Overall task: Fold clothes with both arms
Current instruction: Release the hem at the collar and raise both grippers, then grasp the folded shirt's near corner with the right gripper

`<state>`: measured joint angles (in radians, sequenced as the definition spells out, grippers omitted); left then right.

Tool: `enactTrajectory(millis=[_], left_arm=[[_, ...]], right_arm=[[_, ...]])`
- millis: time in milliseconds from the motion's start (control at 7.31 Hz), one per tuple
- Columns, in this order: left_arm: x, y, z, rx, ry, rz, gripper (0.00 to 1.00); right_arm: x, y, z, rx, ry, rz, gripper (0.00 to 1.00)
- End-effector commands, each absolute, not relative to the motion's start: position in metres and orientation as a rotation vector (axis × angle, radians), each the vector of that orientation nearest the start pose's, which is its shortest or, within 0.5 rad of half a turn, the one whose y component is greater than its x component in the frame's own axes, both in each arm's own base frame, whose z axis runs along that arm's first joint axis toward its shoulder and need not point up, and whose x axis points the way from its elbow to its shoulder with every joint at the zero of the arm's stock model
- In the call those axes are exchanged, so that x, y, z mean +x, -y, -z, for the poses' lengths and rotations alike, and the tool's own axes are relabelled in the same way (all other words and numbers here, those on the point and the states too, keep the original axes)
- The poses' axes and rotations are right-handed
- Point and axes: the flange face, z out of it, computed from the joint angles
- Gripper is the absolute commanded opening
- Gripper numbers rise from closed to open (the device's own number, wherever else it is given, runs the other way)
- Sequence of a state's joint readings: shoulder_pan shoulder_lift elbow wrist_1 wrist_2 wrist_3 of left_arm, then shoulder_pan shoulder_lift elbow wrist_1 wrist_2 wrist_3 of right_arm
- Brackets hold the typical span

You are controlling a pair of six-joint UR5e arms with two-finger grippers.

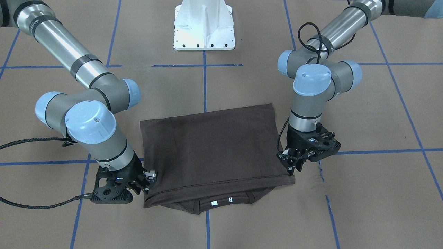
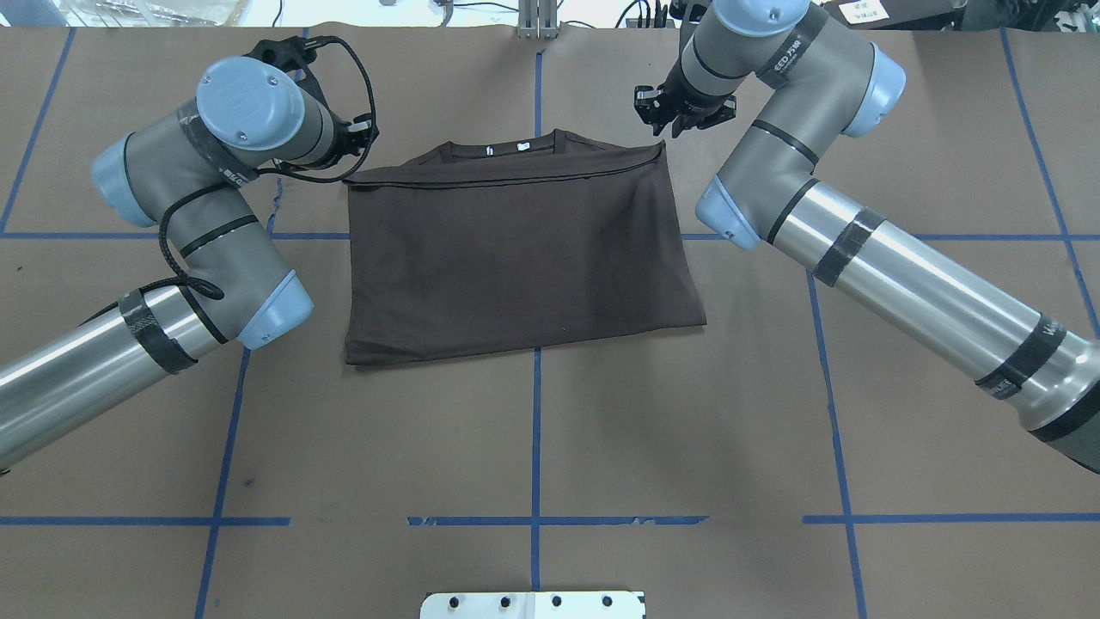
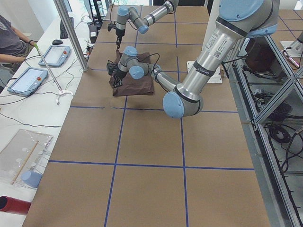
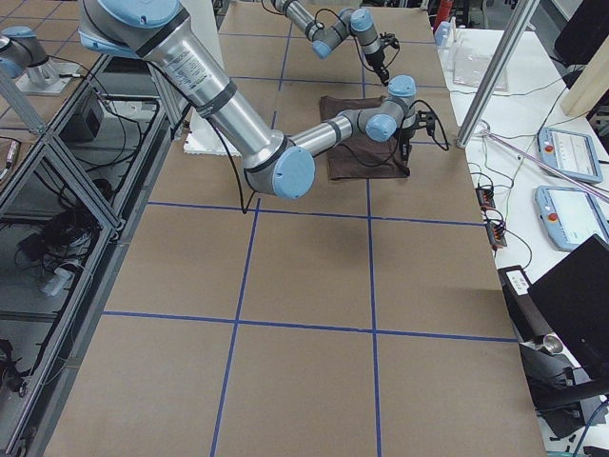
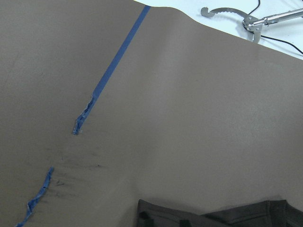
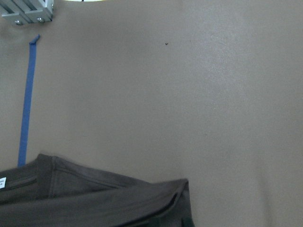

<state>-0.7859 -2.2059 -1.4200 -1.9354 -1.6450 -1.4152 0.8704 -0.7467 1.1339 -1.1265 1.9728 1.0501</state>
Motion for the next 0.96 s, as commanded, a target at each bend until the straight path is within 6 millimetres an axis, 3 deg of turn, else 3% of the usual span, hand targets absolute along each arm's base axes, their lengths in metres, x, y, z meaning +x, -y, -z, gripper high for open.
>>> enactTrajectory(millis=[0,137,410,547,821], left_arm=[[0.434,0.613,-0.306,0.327,-0.805,0.558,1.00],[0.433,0.610,-0.300,0.316,-0.822,0.550,1.00],[0.423,0.596,-0.276,0.308,-0.855,0.537,1.00],[0.417,0.589,-0.261,0.308,-0.860,0.537,1.00],[0.411,0.583,-0.252,0.305,-0.858,0.541,1.00]], right_arm=[[-0.444,0.671,-0.298,0.237,0.887,-0.158,1.00],[-0.428,0.645,-0.310,0.231,0.905,-0.150,1.00],[-0.419,0.561,-0.340,0.165,0.961,-0.136,1.00],[-0.427,0.522,-0.346,0.137,0.973,-0.126,1.00],[-0.473,0.483,-0.352,0.131,0.950,-0.073,1.00]])
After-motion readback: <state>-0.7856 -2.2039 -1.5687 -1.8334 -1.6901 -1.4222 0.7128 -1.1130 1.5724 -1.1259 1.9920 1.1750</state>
